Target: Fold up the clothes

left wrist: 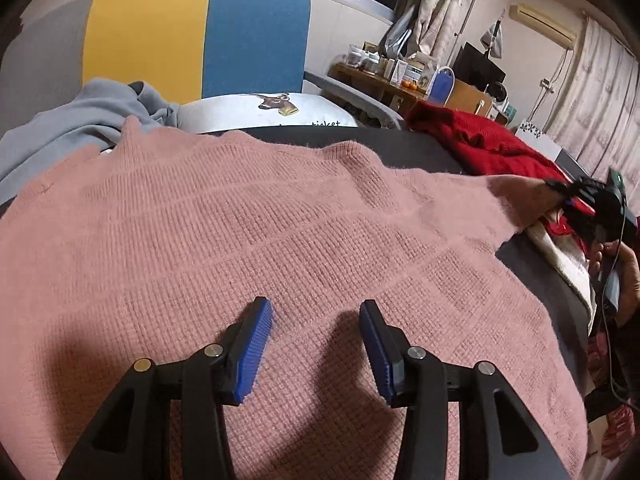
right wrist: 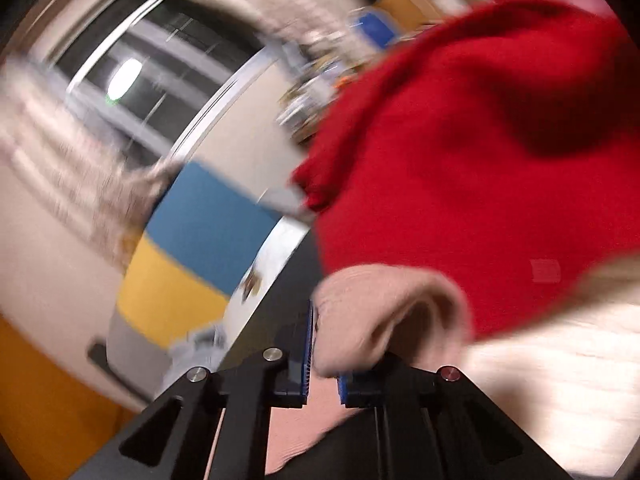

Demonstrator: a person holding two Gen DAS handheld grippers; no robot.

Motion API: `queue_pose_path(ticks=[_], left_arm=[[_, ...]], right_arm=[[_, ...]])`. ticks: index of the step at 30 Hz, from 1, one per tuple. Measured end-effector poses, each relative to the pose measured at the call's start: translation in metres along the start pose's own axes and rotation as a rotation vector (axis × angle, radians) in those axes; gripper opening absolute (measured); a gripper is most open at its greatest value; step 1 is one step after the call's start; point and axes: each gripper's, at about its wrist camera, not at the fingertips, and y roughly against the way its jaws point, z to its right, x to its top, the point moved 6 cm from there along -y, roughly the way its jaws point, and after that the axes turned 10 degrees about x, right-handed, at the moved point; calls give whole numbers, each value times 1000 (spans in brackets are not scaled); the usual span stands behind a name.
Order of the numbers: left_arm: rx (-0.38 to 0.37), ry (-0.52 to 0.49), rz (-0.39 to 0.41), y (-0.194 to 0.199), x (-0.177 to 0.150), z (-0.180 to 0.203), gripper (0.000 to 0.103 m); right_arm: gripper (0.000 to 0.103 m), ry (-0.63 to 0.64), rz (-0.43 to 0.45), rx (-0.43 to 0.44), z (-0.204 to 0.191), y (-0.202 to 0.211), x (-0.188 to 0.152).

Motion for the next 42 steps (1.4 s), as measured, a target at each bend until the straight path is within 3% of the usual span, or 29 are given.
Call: queue_pose_path(ticks=[6, 10, 12, 13, 15, 16, 19, 21, 26, 30, 33, 37, 42], left_arm=[[30, -19, 2, 1, -1, 3, 46], [21, -13, 3, 1, -2, 2, 46], [8, -2, 3, 1, -2, 1, 46], [2, 3, 3, 1, -2, 0, 46], [-10, 14, 3, 1, -2, -2, 46], [-14, 17, 3, 1, -2, -3, 46], [4, 4, 1, 2, 0, 0, 46], [20, -50, 6, 4, 4, 13, 47], [-90, -295, 60, 10, 26, 90, 49], [-179, -491, 104, 15, 41, 151, 56], [-167, -607, 93, -3, 46, 179, 58], [-142, -622, 47, -36, 58, 190, 58], [-132, -680, 49, -57, 59, 209, 58]], right_arm=[[11, 202, -268, 10, -63, -80, -57], [22, 351, -471, -42, -84, -129, -113], [48, 396, -480, -33, -92, -121, -126], [56, 406, -461, -23, -95, -112, -128], [90, 398, -392, -2, -100, -83, -127], [93, 385, -367, 10, -101, -68, -129], [94, 297, -341, 70, -103, -38, -149], [94, 221, -379, 132, -102, -26, -172], [94, 234, -458, 155, -90, -19, -233], [100, 276, -433, 200, -94, -14, -239], [103, 259, -406, 263, -94, -10, -237], [103, 233, -375, 331, -94, -6, -234], [103, 248, -381, 320, -101, -17, -237]])
